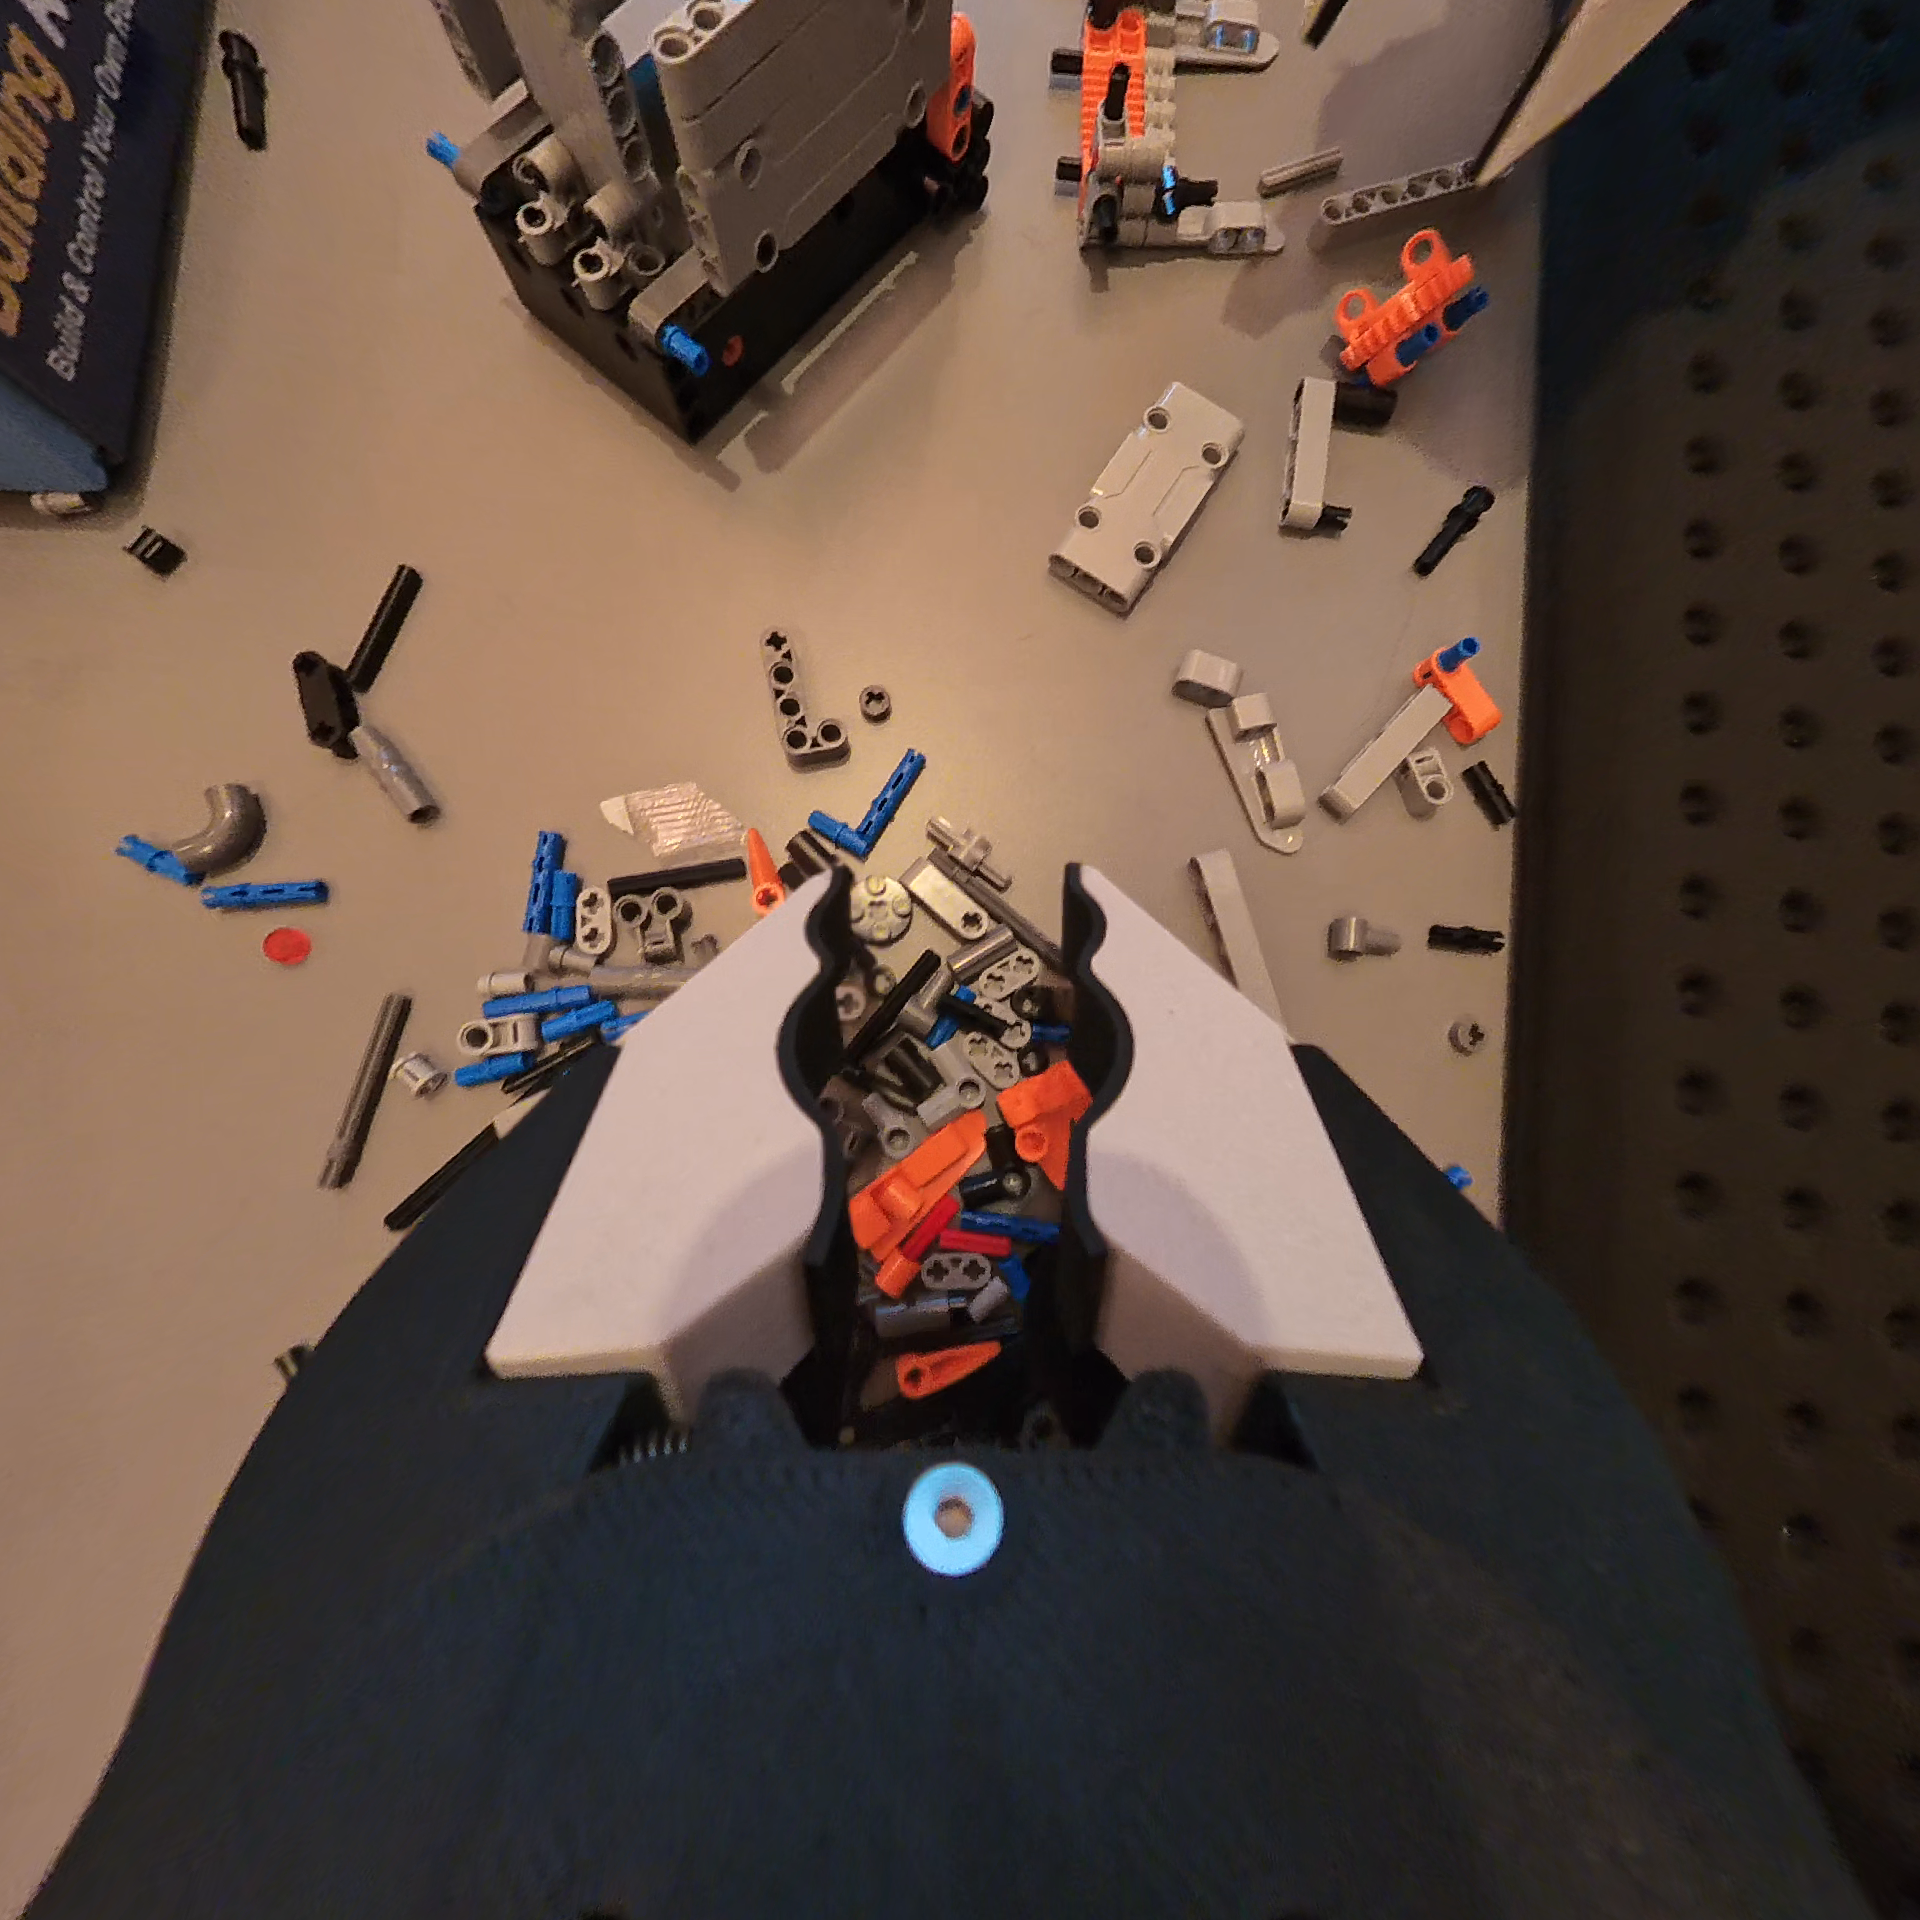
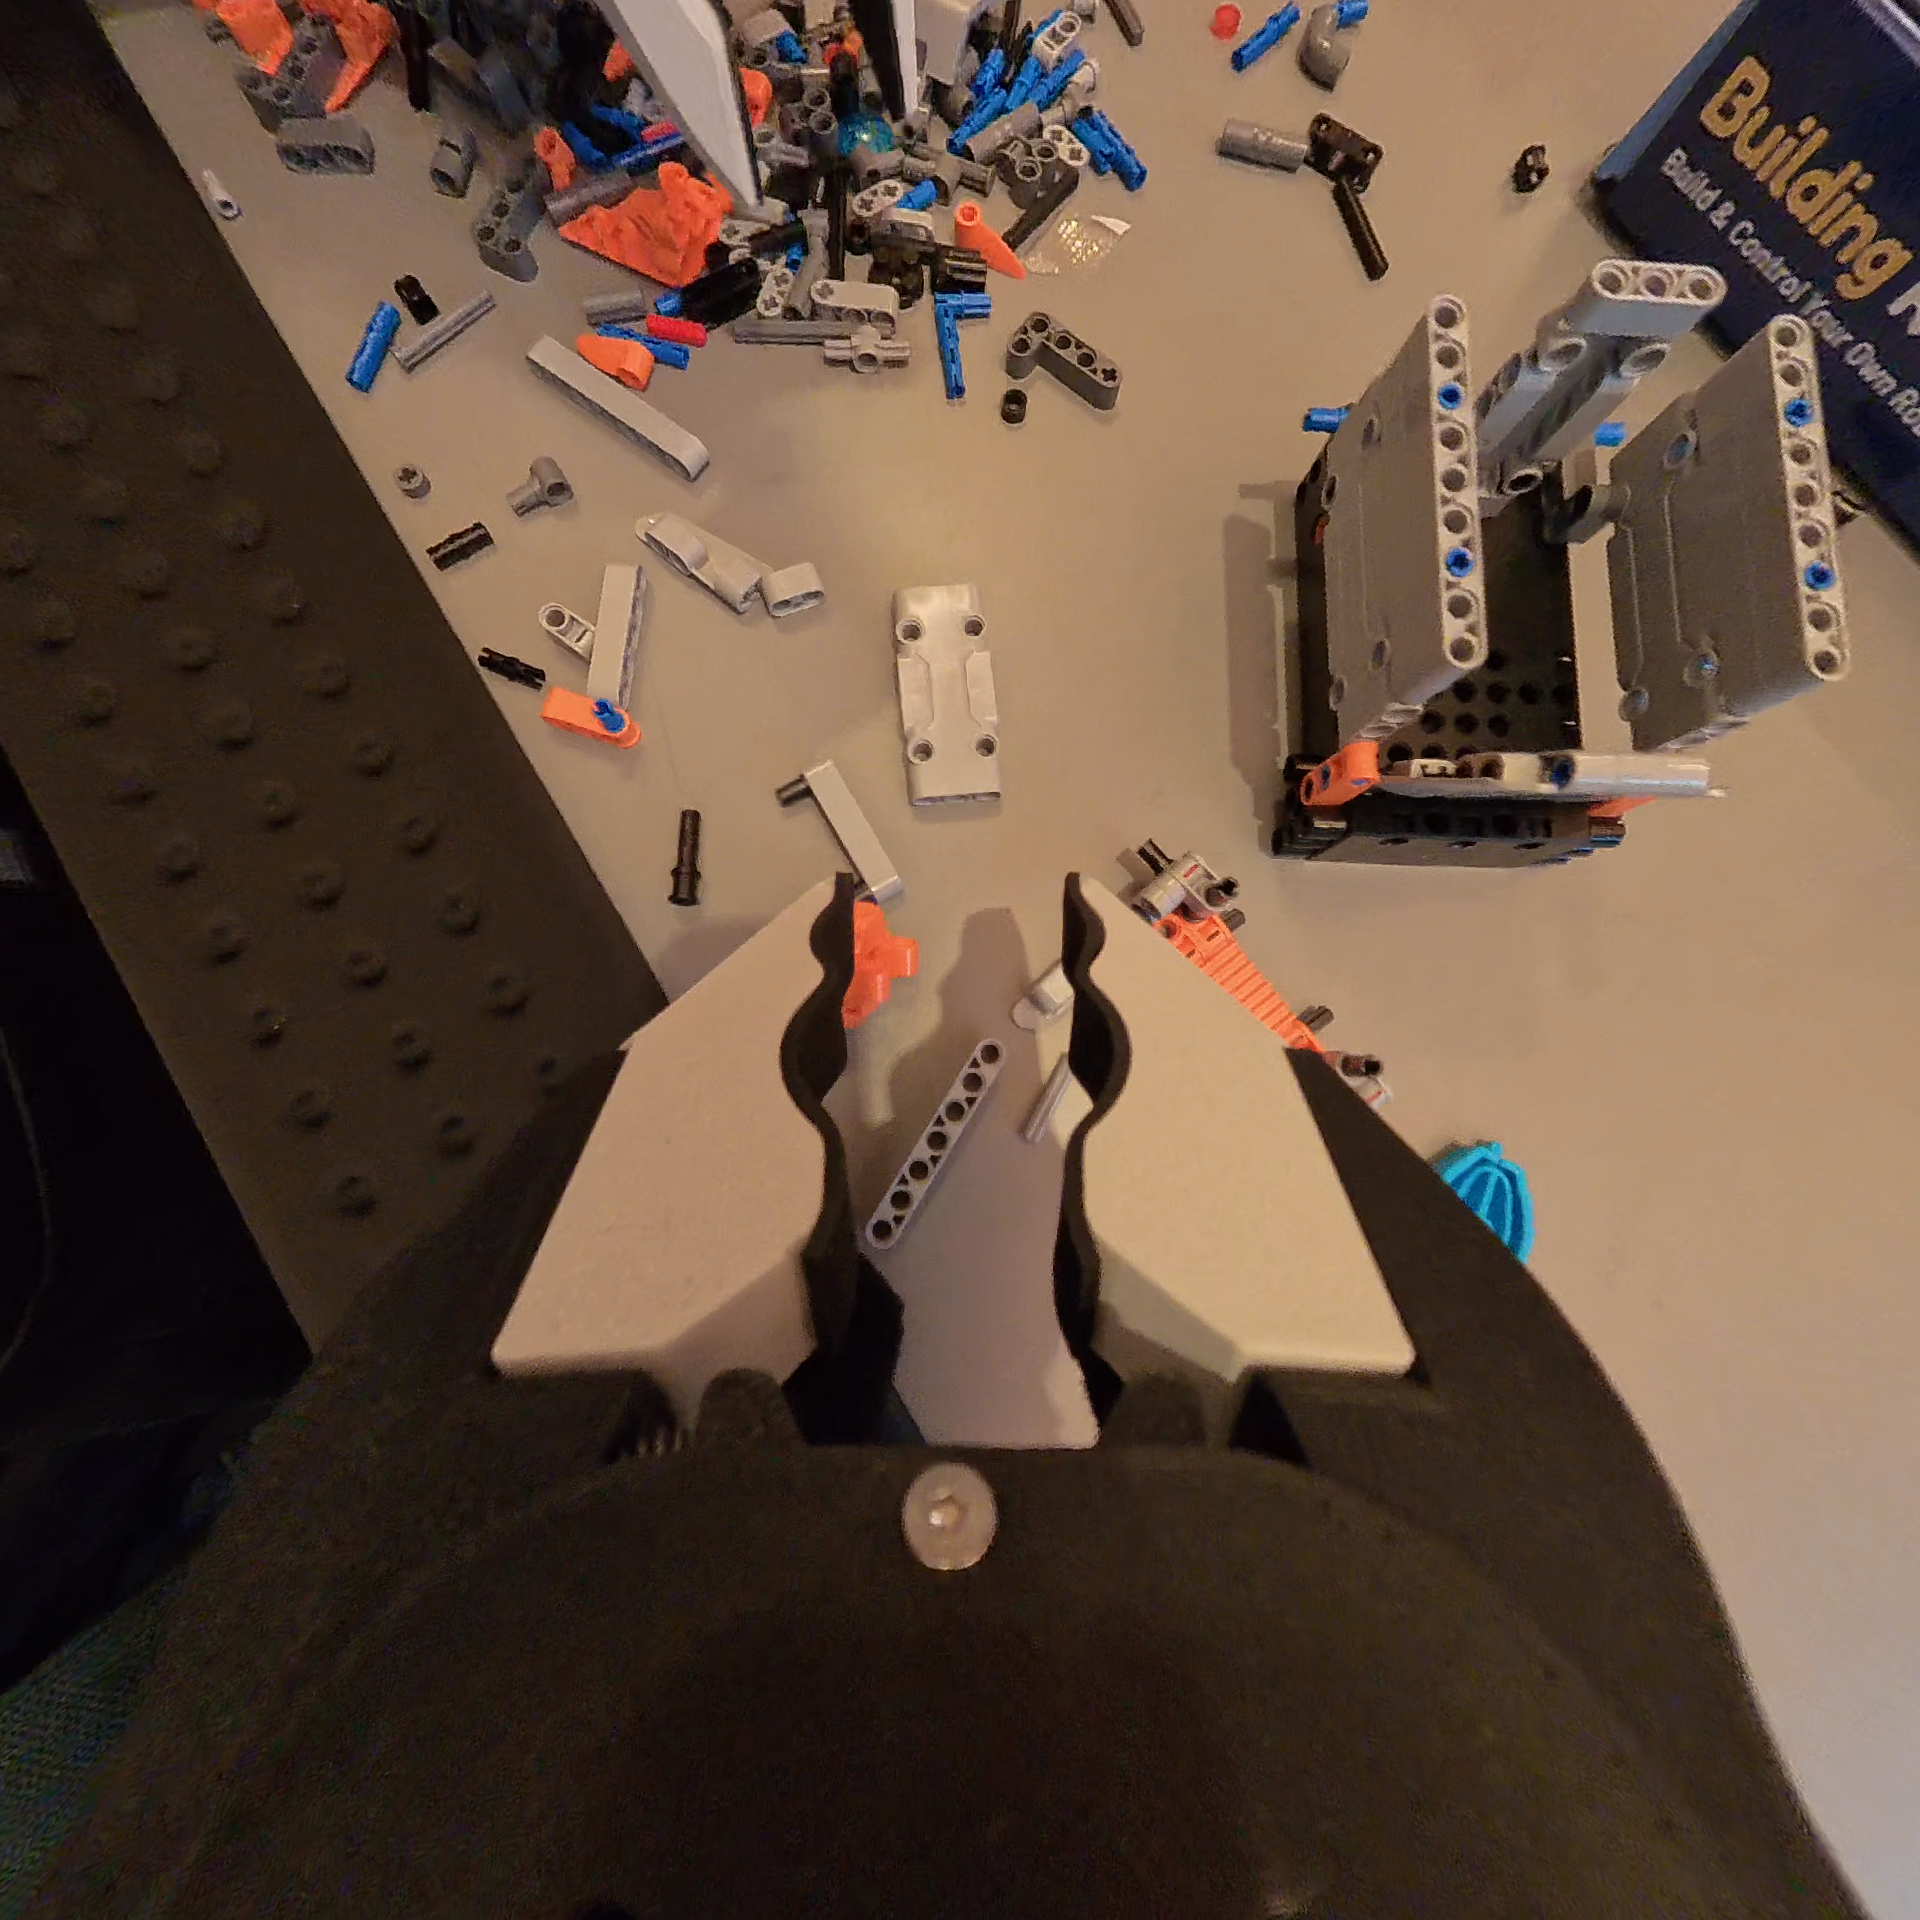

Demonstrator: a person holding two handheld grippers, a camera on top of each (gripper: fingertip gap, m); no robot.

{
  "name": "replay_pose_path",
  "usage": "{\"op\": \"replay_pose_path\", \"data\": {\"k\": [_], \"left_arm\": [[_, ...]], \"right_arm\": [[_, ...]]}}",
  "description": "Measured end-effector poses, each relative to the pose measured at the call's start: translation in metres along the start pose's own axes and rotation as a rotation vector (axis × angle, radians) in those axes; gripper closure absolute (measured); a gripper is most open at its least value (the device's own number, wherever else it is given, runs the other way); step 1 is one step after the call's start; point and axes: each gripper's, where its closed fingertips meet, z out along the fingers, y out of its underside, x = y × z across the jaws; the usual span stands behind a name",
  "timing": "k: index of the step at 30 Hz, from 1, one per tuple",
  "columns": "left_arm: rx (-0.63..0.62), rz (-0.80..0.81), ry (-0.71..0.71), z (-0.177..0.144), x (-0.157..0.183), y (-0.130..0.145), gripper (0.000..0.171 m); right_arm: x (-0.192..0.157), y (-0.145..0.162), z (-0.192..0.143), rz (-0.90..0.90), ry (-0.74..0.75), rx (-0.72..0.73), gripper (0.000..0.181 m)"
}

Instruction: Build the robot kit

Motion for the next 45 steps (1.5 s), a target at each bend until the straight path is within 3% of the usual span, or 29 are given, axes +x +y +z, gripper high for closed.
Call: {"op": "replay_pose_path", "data": {"k": [8, 16, 22, 25, 27, 31, 45], "left_arm": [[0.039, -0.071, -0.087, -0.039, -0.024, 0.01, 0.134], [0.153, -0.192, -0.182, -0.085, -0.05, 0.017, 0.137], [0.128, -0.176, -0.183, -0.08, -0.047, 0.017, 0.137], [0.12, -0.169, -0.167, -0.075, -0.044, 0.017, 0.137], [0.117, -0.17, -0.163, -0.073, -0.044, 0.017, 0.137], [0.107, -0.168, -0.158, -0.069, -0.043, 0.018, 0.138], [0.092, -0.126, -0.104, -0.053, -0.029, 0.012, 0.138]], "right_arm": [[-0.015, 0.0, 0.005, -0.018, -0.055, -0.013, 0.141], [-0.015, 0.024, -0.015, 0.013, -0.063, -0.077, 0.139], [-0.028, 0.03, -0.005, 0.008, -0.099, -0.11, 0.14], [-0.029, 0.032, 0.011, 0.006, -0.099, -0.141, 0.146], [-0.027, 0.032, 0.018, -0.012, -0.076, -0.148, 0.159], [-0.027, 0.028, 0.02, -0.014, -0.077, -0.133, 0.159], [-0.038, -0.022, 0.025, -0.048, -0.147, 0.034, 0.159]]}}
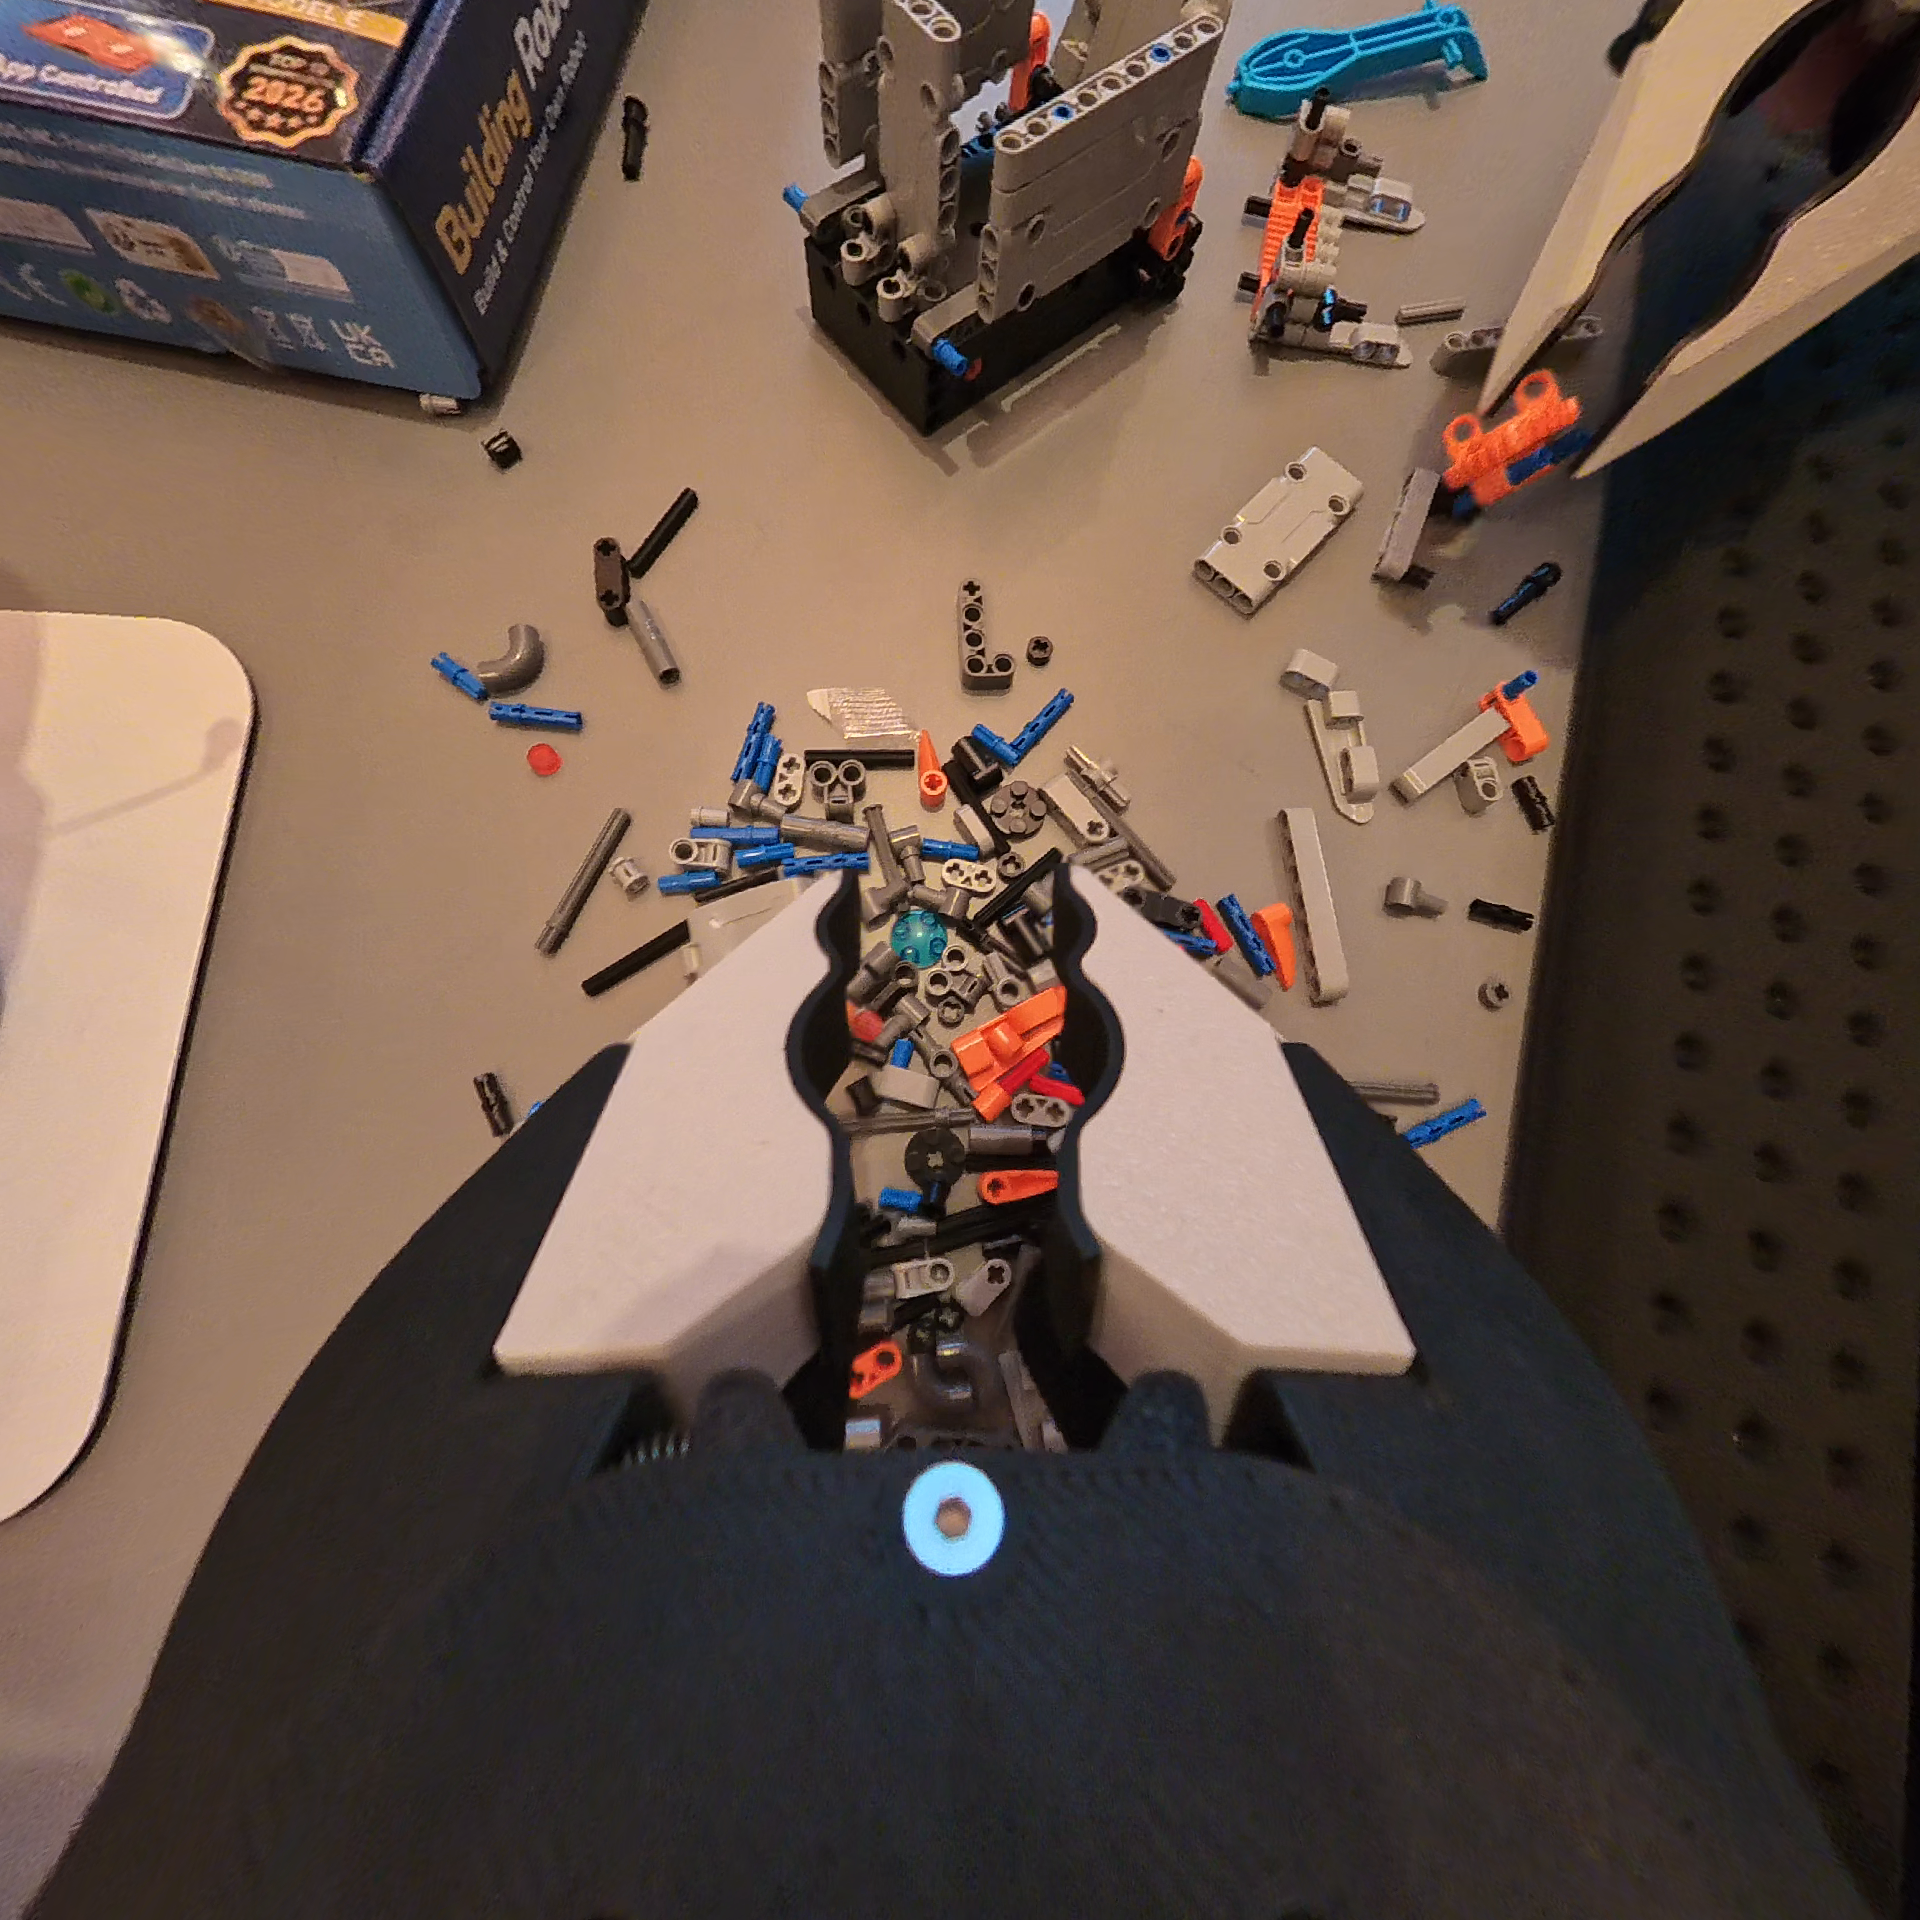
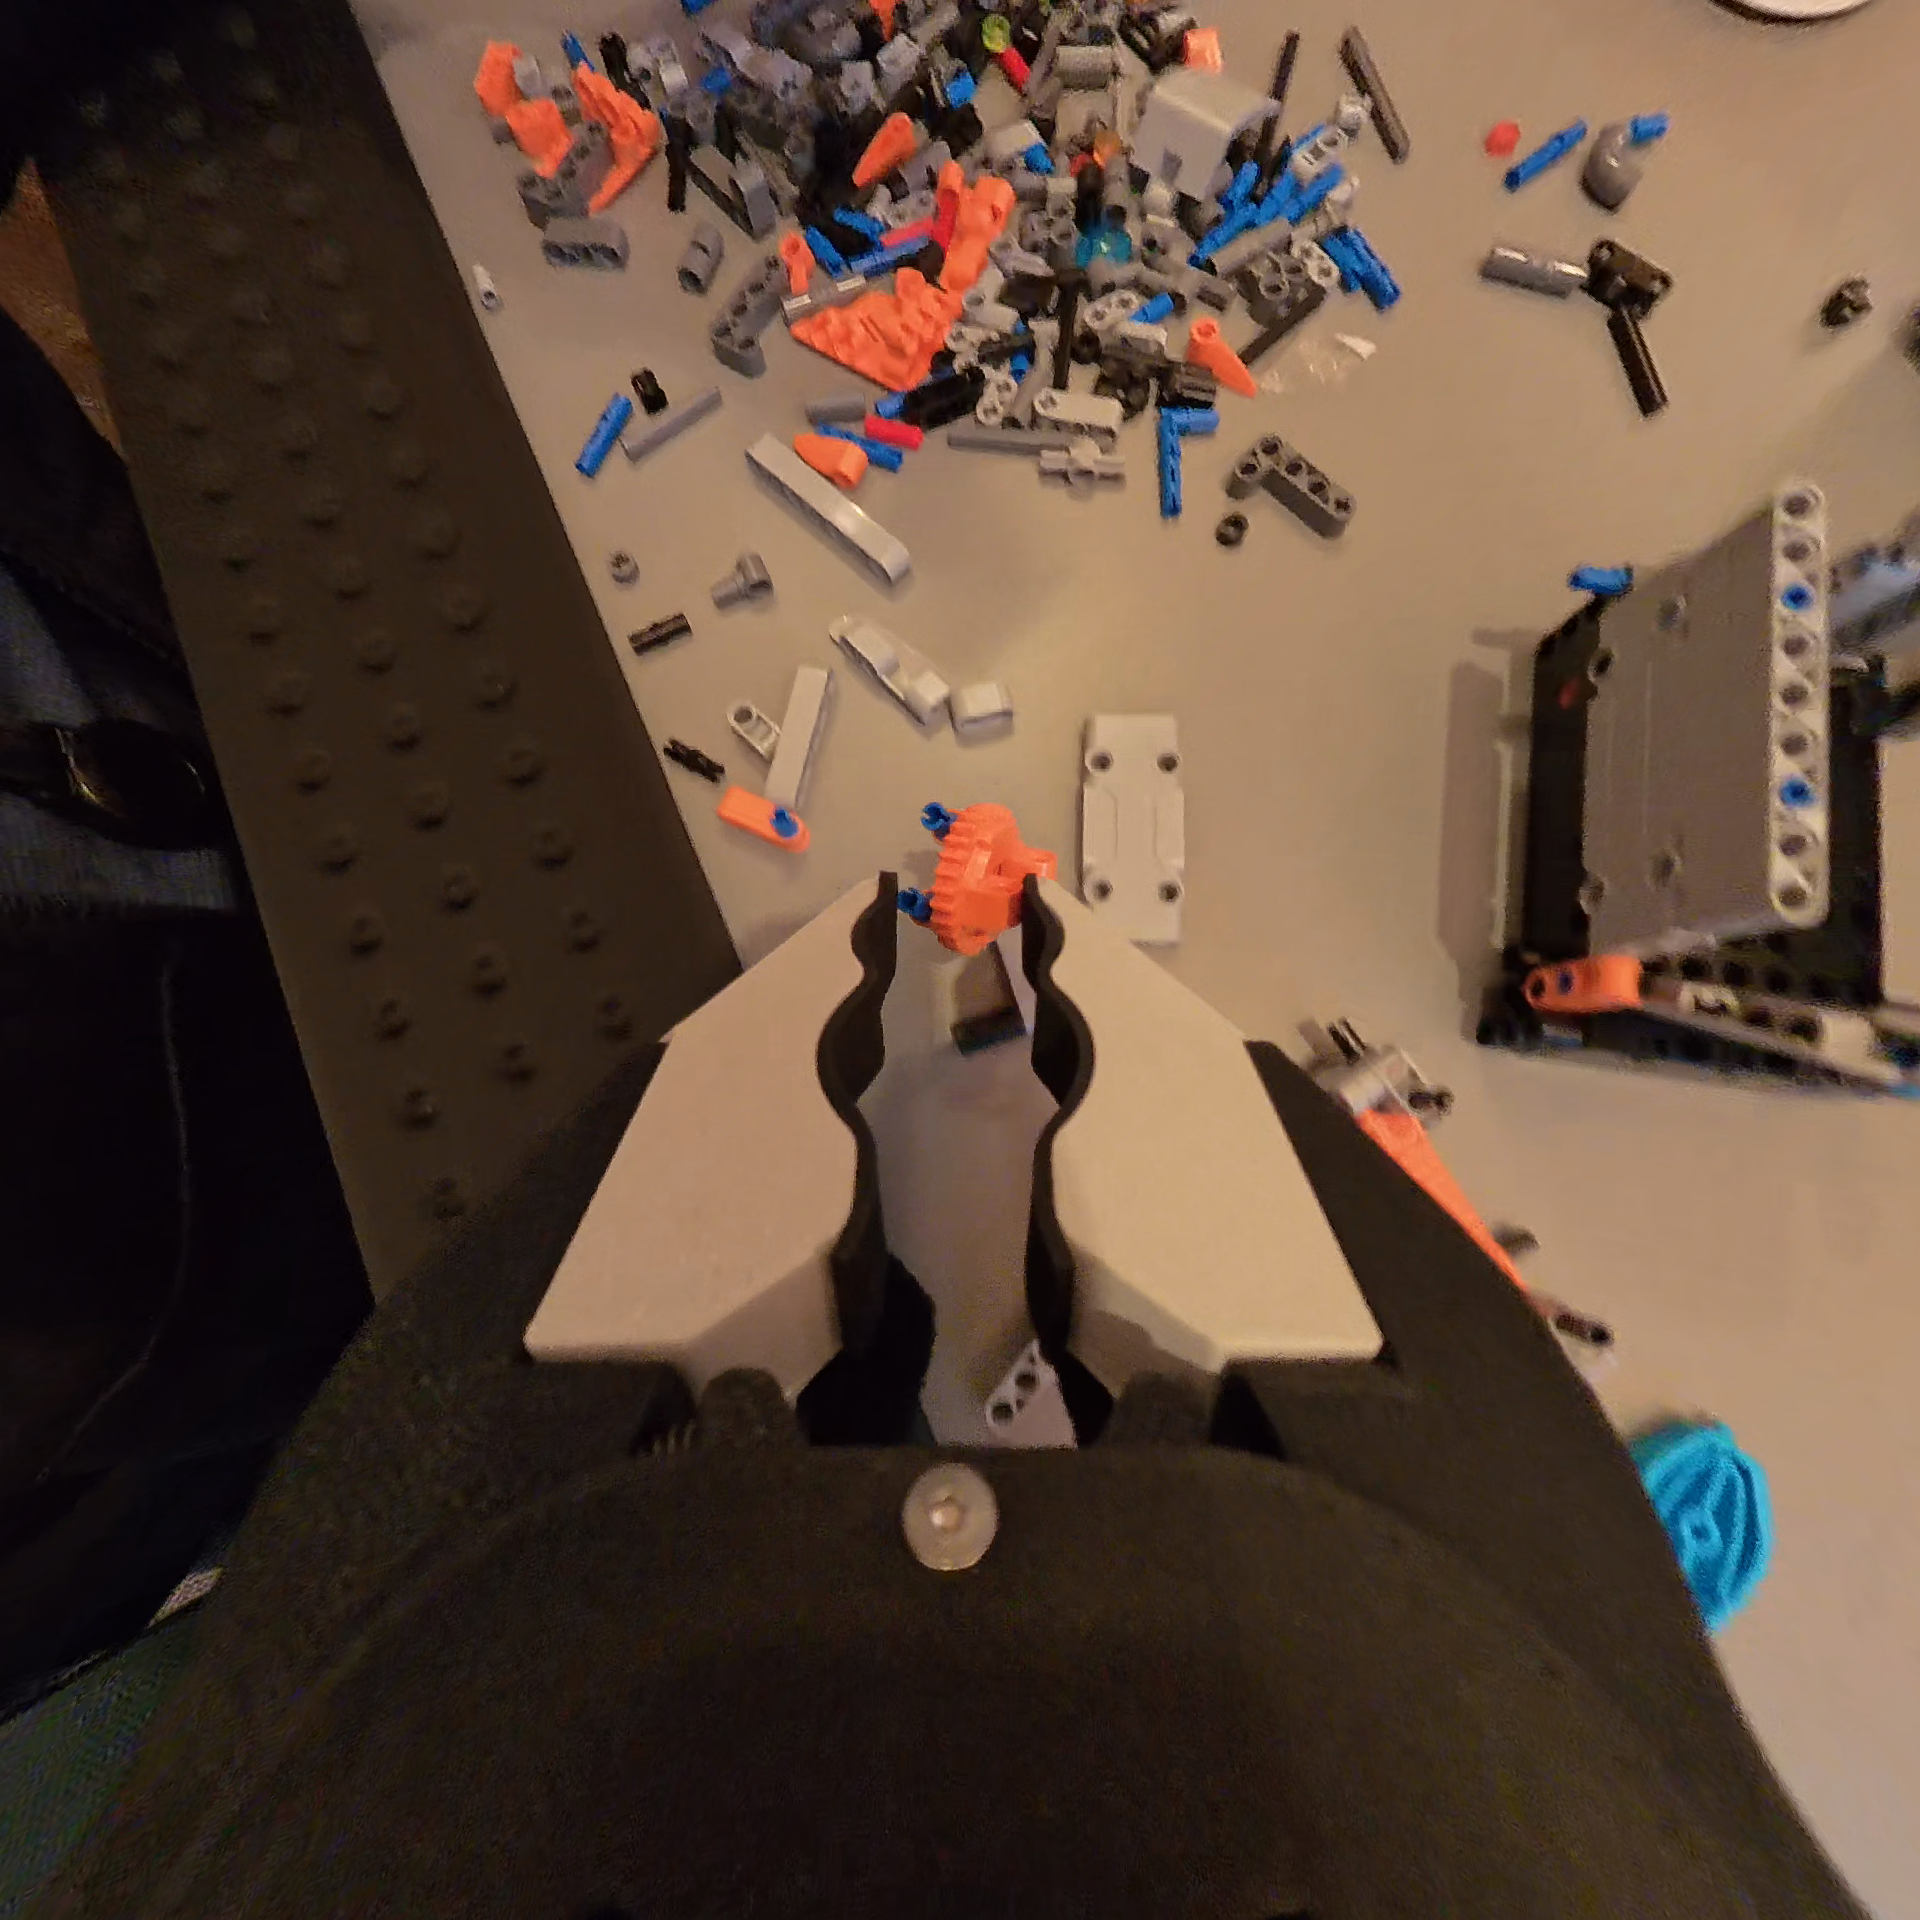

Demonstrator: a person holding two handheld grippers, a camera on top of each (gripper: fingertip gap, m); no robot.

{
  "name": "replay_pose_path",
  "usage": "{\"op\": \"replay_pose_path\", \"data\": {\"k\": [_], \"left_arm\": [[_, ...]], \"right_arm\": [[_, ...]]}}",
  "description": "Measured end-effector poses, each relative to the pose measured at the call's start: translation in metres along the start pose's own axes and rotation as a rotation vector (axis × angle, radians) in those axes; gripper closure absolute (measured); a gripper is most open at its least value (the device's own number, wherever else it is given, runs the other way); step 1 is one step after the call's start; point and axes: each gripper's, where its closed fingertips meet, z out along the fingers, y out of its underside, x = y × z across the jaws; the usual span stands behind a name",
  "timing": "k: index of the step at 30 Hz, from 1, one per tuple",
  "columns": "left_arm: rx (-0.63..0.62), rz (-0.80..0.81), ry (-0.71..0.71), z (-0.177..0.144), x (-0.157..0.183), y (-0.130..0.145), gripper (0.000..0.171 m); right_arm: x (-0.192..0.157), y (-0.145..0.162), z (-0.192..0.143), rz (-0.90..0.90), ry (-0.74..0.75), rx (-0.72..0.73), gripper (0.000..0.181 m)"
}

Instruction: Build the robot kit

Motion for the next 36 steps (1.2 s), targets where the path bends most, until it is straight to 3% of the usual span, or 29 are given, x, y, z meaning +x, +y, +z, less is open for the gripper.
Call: {"op": "replay_pose_path", "data": {"k": [9, 11, 14, 16, 18, 21, 25, 28, 31, 36], "left_arm": [[-0.032, 0.008, 0.013, 0.011, 0.002, 0.006, 0.138], [-0.02, 0.004, 0.016, 0.011, 0.002, 0.004, 0.137], [0.024, 0.028, 0.001, 0.016, 0.004, -0.008, 0.135], [0.066, 0.058, -0.019, 0.022, 0.007, -0.023, 0.132], [0.082, 0.133, -0.035, 0.033, 0.014, -0.04, 0.127], [0.084, 0.292, -0.101, 0.055, 0.023, -0.065, 0.121], [0.043, 0.558, -0.261, 0.088, 0.024, -0.091, 0.118], [0.022, 0.743, -0.366, 0.109, 0.022, -0.106, 0.113], [0.003, 0.857, -0.445, 0.125, 0.011, -0.113, 0.11], [-0.063, 0.948, -0.491, 0.143, -0.004, -0.105, 0.113]], "right_arm": [[0.002, -0.036, 0.064, -0.077, -0.011, -0.05, 0.159], [0.002, -0.041, 0.071, -0.088, -0.014, -0.059, 0.146], [0.018, -0.052, 0.055, -0.076, 0.05, 0.003, 0.139], [0.045, -0.057, 0.029, -0.052, 0.168, 0.077, 0.135], [0.077, -0.056, -0.002, -0.071, 0.347, 0.129, 0.134], [0.111, -0.038, -0.03, -0.15, 0.55, 0.085, 0.133], [0.125, -0.023, -0.026, -0.23, 0.615, 0.028, 0.124], [0.125, -0.016, -0.016, -0.363, 0.646, -0.03, 0.127], [0.124, -0.018, -0.016, -0.353, 0.623, 0.027, 0.132], [0.132, -0.003, -0.011, -0.39, 0.644, -0.041, 0.139]]}}
